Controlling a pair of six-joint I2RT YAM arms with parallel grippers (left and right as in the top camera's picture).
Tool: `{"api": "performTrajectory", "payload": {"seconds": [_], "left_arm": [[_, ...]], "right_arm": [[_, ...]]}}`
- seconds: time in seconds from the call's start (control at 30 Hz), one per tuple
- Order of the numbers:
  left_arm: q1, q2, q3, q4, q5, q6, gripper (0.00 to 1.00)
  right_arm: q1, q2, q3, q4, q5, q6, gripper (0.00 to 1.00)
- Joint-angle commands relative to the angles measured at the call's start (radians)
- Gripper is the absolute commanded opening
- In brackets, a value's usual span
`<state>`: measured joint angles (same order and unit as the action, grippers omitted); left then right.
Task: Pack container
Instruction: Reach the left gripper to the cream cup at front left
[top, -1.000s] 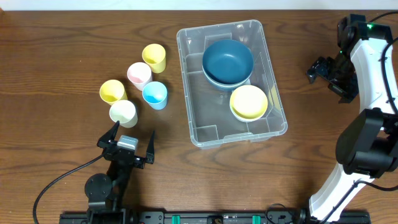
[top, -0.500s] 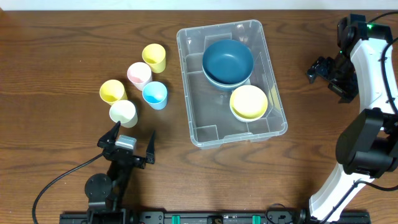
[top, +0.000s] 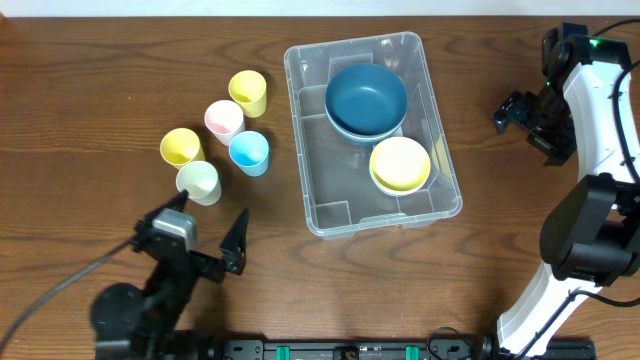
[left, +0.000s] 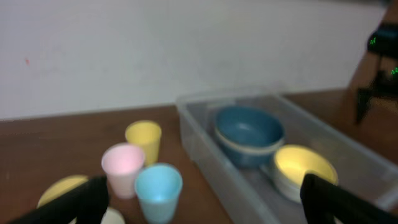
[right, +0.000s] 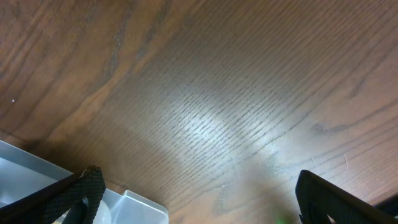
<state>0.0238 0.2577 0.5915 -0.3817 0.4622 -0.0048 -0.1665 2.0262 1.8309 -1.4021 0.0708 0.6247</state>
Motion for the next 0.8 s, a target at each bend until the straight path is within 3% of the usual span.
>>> {"api": "performTrajectory", "payload": {"seconds": [0.0, 0.13, 0.27, 0.4, 0.57, 0.7, 0.77], "left_arm": [[0.003, 0.111, 0.1, -0.121, 0.042, -0.02, 0.98], [0.004, 0.192, 0.115, -0.149, 0.005, -0.036, 0.98], [0.004, 0.321, 0.24, -0.272, -0.233, -0.253, 0.98], [0.004, 0.539, 0.427, -0.488, -0.265, -0.236, 0.98], [0.005, 0.694, 0.447, -0.6, -0.323, -0.249, 0.98], [0.063, 0.8, 0.447, -0.66, -0.451, -0.611, 0.98], [0.099, 0.848, 0.447, -0.665, -0.448, -0.685, 0.98]], "right_arm": [[0.004, -0.016, -0.003, 0.0, 0.0, 0.018, 0.99], [0.004, -0.016, -0.003, 0.0, 0.0, 0.018, 0.99], [0.004, -0.016, -0.003, 0.0, 0.0, 0.018, 0.99], [0.004, -0.016, -0.003, 0.0, 0.0, 0.018, 0.99], [0.004, -0.016, -0.003, 0.0, 0.0, 0.018, 0.99], [0.004, -0.016, -0.003, 0.0, 0.0, 0.018, 0.99], [0.004, -0.016, -0.003, 0.0, 0.0, 0.018, 0.99]]}}
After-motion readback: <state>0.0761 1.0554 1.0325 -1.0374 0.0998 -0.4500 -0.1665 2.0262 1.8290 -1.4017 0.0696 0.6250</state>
